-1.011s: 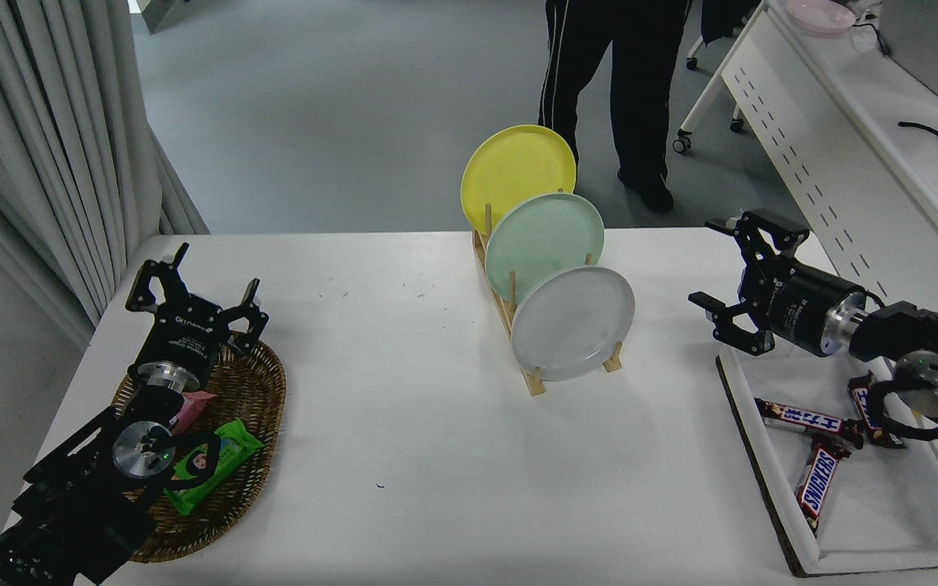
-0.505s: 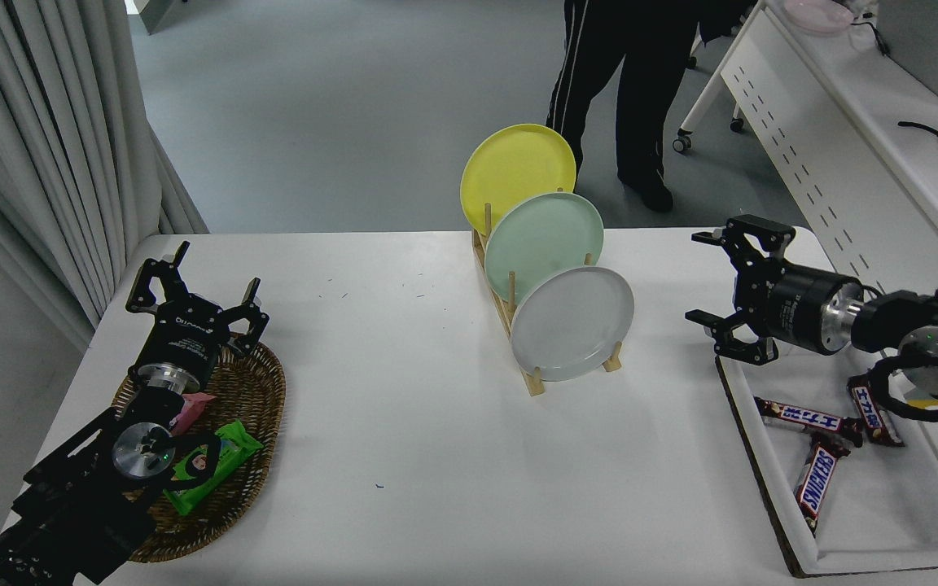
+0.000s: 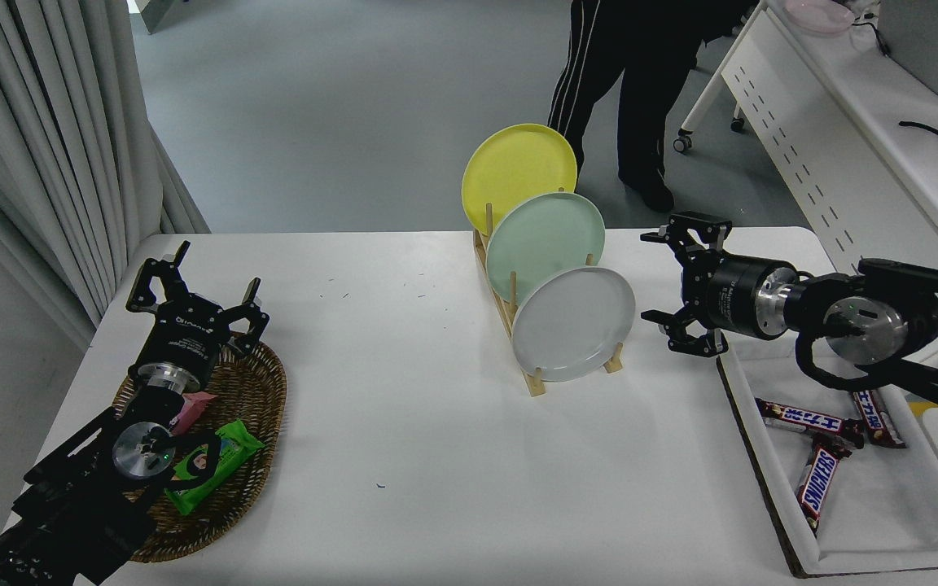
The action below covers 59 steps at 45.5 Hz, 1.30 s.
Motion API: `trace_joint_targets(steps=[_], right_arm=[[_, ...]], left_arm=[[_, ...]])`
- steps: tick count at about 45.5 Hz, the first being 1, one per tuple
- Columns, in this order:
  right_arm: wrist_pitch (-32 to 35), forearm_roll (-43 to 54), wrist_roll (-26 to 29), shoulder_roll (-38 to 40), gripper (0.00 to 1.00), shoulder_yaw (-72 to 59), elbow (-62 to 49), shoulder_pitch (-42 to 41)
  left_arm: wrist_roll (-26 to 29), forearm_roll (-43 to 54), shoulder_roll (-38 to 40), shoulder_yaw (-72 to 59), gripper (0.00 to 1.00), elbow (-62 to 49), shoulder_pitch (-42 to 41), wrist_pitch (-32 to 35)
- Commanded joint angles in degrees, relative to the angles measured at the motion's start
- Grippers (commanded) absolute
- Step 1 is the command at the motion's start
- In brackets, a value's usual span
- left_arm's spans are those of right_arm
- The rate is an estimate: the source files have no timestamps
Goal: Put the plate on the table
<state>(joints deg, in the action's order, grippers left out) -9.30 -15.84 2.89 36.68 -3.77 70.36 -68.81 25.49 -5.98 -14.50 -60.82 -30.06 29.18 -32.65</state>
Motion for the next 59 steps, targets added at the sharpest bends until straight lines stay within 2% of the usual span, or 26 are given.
trace_joint_targets(steps=[1, 5, 11, 31, 39, 46, 52, 56, 59], right_arm=[[-6.2, -1.2, 0.5, -5.8, 1.0, 0.2, -3.9, -0.9], [-4.9, -2.1, 1.5, -6.6, 1.0, 0.1, -3.9, -0.9], [-4.5, -2.3, 5.9, -7.1, 1.0, 0.1, -4.0, -0.8], [-3.6, -0.9, 6.0, -7.5, 1.0, 0.7, -3.0, -0.3], [-0.9, -1.0, 5.9, -7.7, 1.0, 1.5, -3.7, 1.8], [-1.2, 0.2, 5.6, -8.2, 1.0, 7.4, -5.2, 3.4], [-1.2, 6.1, 4.8, -10.5, 1.0, 11.7, -8.6, 5.9], [-0.5, 12.8, 0.4, -11.9, 1.0, 17.9, -11.6, 8.9], [-0.6, 14.5, -0.1, -12.1, 1.0, 18.9, -12.6, 9.4]], left_arm=[[0.0, 0.0, 0.0, 0.0, 1.0, 0.0, 0.0, 0.0], [0.0, 0.0, 0.0, 0.0, 1.0, 0.0, 0.0, 0.0], [0.0, 0.0, 0.0, 0.0, 1.0, 0.0, 0.0, 0.0], [0.0, 0.0, 0.0, 0.0, 1.0, 0.0, 0.0, 0.0], [0.0, 0.0, 0.0, 0.0, 1.0, 0.0, 0.0, 0.0], [0.0, 0.0, 0.0, 0.0, 1.0, 0.0, 0.0, 0.0], [0.0, 0.0, 0.0, 0.0, 1.0, 0.0, 0.0, 0.0], [0.0, 0.0, 0.0, 0.0, 1.0, 0.0, 0.0, 0.0], [0.0, 0.0, 0.0, 0.0, 1.0, 0.0, 0.0, 0.0]])
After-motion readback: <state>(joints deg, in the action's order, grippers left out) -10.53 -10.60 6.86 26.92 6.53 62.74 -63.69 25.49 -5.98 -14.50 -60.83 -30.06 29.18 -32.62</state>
